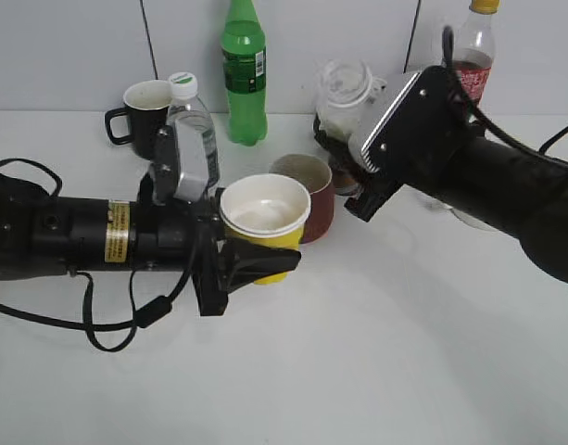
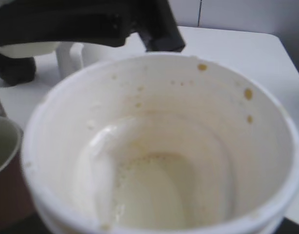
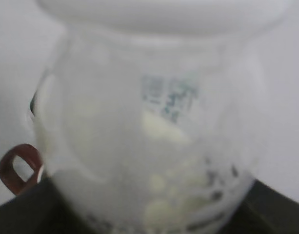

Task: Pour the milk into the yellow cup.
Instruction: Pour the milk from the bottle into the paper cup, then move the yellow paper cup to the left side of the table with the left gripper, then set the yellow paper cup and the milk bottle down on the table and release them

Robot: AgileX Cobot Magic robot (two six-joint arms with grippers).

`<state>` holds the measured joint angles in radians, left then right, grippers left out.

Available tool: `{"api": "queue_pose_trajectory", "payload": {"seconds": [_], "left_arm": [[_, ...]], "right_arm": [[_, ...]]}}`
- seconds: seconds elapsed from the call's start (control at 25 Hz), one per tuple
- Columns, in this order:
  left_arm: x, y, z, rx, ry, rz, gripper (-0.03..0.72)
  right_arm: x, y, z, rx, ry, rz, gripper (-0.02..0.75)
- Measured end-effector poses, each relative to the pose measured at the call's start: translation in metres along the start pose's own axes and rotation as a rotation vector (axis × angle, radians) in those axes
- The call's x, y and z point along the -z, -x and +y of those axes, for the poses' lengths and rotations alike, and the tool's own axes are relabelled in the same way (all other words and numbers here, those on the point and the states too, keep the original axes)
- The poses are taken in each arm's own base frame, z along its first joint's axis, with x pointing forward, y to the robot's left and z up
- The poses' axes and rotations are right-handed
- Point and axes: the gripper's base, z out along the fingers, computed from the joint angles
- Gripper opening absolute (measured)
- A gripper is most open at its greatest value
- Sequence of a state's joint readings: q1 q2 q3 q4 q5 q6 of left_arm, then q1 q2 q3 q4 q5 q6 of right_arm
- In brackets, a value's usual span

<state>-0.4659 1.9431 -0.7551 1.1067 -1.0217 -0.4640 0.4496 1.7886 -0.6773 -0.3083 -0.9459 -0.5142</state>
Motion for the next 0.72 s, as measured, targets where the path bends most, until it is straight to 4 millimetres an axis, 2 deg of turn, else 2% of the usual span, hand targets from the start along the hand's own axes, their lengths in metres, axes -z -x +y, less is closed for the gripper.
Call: {"api": "queue_pose_trajectory", "payload": {"seconds": [0.16, 0.28, 0.48, 0.72], "left_arm": [[0.016, 0.003, 0.015, -0.003, 0.073, 0.0, 0.389], [0.025, 0.0, 0.024, 0.011, 0.11, 0.005, 0.389], [0.046, -0.011, 0.037, 0.053, 0.187, 0.025, 0.389], [0.06, -0.021, 0.051, 0.091, 0.285, 0.084, 0.389]], "right_arm": [[0.0, -0.003, -0.002, -0.268, -0.024, 0.035, 0.435], [0.001, -0.008, -0.001, -0.402, -0.031, 0.079, 0.435], [0.007, -0.019, 0.003, -0.538, -0.054, 0.159, 0.435], [0.024, -0.042, 0.0, -0.66, -0.102, 0.248, 0.435]]}}
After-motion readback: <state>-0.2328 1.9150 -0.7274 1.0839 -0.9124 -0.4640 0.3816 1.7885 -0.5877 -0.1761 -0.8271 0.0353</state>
